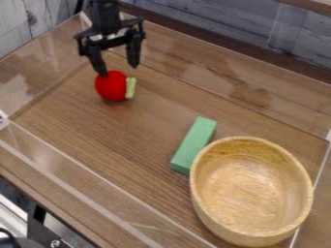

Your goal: Move the red fruit to the left

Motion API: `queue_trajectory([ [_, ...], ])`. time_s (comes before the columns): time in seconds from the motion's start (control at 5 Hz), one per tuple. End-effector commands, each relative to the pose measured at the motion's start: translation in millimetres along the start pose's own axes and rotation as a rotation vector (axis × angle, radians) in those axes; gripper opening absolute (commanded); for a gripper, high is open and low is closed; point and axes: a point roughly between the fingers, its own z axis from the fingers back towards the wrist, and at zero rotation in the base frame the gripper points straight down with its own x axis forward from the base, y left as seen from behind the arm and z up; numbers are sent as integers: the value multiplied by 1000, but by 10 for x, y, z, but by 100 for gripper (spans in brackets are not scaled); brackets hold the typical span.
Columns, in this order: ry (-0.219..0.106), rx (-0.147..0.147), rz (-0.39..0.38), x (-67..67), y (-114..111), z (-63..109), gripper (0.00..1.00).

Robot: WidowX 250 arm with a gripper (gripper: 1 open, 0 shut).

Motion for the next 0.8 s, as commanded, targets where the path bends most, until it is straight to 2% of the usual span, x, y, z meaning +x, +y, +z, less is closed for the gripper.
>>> queue_trajectory([
  [0.0,-55,-29,-48,-150,-129,247,100],
  [0.2,-69,-10,-107,-208,-202,211,100],
  [0.4,-83,-4,-144,-212,-230,195,100],
  [0.6,-88,3,-222,-252,-267,296,100],
])
